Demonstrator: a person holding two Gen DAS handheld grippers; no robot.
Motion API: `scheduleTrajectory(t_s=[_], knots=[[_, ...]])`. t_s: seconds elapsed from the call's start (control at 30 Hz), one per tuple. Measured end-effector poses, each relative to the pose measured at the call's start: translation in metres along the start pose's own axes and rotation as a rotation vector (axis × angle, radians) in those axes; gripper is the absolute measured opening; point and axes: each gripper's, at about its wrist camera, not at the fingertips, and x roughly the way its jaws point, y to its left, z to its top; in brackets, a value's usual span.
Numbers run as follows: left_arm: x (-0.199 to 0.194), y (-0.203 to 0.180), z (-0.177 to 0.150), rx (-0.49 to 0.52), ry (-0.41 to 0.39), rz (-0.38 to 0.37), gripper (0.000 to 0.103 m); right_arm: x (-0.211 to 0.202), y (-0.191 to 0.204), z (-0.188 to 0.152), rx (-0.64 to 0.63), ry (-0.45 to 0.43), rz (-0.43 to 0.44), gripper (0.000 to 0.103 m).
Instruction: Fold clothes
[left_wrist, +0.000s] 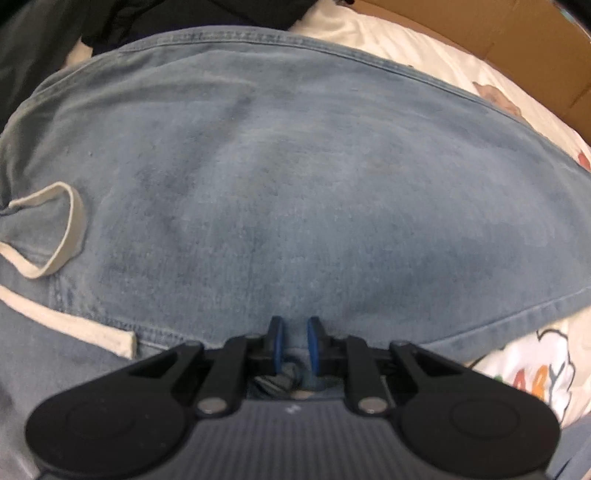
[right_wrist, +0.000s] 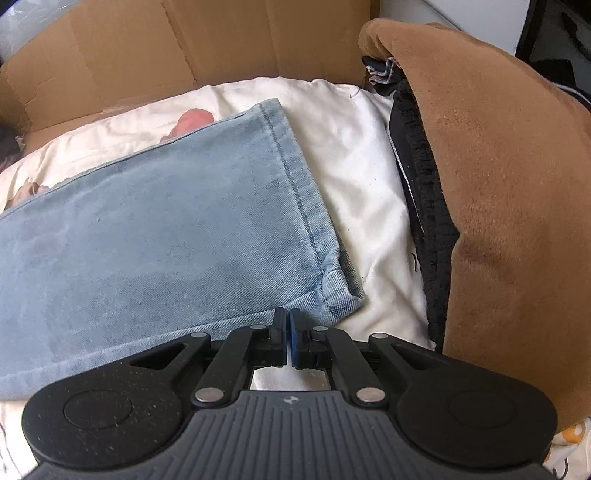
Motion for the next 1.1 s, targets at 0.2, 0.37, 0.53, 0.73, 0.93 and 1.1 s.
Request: scheduleTrajectory(t_s=[0.2,0.37,0.53,0.73,0.93,1.1], knots=[[-0.028,0.004,-0.001,-0.013,-0.028,0.0,0.054,-0.029,-0.008,0.009,0.025,0.011,0.038,0.026],[-0.062,0.009,-0.005,-0.026,-0.049,0.005,0.056,-0.073,-0.024,0.024,0.021,-0.012,0.05,0.027],[-0.097,0.017,-0.01,-0.043,-0.078,0.016,0.057,-0.112,-0.038,0.03,-0.004,-0.001,0.07,0.033],[-0.139,0.03,-0.022,-0.089,-0.099,0.035,0.06,-0.151,-0.053,0.012,0.011,0.023,0.099,0.034],[-0.186,0.043,-0.039,-0.137,-0.122,0.048,0.061,-0.2,-0.085,0.01,0.051,-0.01,0.086,0.034],[-0.213,0.051,-0.052,-0.186,-0.148,0.041,0.063,-0.243,-0.119,0.015,0.08,-0.053,0.061,0.034]])
